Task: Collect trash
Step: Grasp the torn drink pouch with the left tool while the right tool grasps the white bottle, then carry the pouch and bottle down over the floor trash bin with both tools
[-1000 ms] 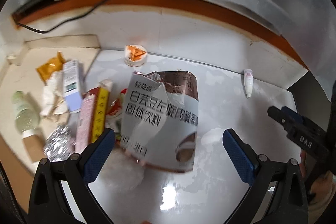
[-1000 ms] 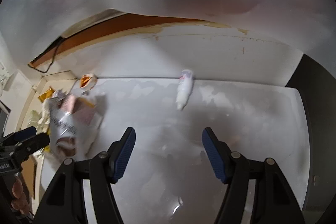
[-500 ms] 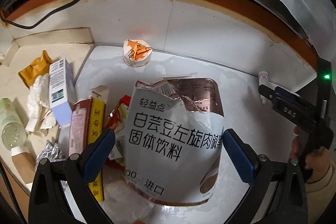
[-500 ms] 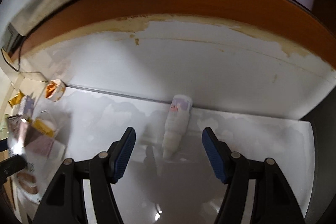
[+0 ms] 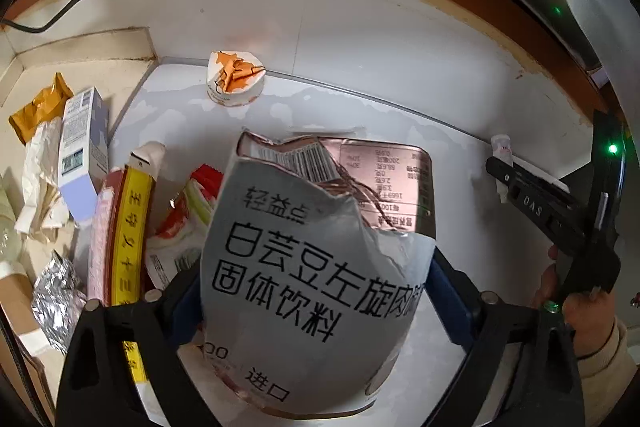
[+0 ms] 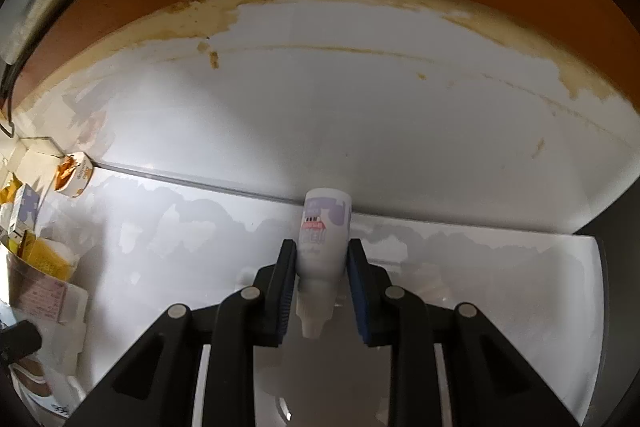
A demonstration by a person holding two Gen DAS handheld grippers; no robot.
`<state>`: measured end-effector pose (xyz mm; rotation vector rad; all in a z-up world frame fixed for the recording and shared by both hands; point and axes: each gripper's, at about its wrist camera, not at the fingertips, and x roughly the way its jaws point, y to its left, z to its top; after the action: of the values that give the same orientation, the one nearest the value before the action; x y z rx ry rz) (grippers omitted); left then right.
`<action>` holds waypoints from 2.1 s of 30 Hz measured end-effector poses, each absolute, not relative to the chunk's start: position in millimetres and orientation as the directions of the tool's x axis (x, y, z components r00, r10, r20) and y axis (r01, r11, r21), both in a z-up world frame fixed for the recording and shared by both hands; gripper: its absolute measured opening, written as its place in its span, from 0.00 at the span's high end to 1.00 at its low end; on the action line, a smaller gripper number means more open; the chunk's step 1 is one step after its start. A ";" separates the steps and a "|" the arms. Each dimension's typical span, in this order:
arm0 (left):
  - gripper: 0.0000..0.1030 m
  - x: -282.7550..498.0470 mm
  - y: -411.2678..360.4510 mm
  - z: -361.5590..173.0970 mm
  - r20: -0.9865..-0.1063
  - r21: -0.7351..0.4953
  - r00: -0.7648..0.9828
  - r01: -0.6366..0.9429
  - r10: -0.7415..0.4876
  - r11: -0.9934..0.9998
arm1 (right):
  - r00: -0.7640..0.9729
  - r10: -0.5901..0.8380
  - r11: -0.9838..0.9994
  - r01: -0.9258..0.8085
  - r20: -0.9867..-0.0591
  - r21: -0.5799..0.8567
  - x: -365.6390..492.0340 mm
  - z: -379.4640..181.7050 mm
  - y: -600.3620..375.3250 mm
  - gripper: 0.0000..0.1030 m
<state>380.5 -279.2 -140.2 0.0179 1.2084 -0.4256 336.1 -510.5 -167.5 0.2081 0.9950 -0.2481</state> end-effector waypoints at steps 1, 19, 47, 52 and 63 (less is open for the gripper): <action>0.09 378.7 -280.3 -140.1 -0.907 -0.208 0.288 0.328 -0.307 0.921 | 0.525 -0.107 0.954 0.293 -0.845 0.061 335.6 -167.2 -506.2 0.75; 0.13 300.4 -250.6 -91.0 -0.826 -0.283 0.381 0.356 -0.415 0.891 | 0.536 0.134 0.974 0.083 -0.833 0.210 252.6 -144.2 -436.6 0.76; 0.13 79.4 -25.0 -150.6 -0.872 -0.171 0.454 0.066 -0.183 0.983 | 0.318 0.450 0.846 -0.451 -0.835 0.284 77.5 -155.0 -191.9 0.76; 0.13 67.7 -18.0 -199.2 -0.886 -0.182 0.425 0.043 -0.183 0.982 | 0.249 0.400 0.851 -0.459 -0.882 0.256 58.7 -208.6 -173.1 0.75; 0.12 74.7 -24.8 -331.6 -0.900 -0.162 0.405 0.038 -0.164 0.986 | 0.222 0.326 0.884 -0.416 -0.919 0.213 57.2 -336.7 -172.2 0.75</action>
<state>74.7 -24.8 -331.6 -0.1230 1.1481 -0.1274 57.2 -172.2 -336.7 -0.0840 1.2454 0.5130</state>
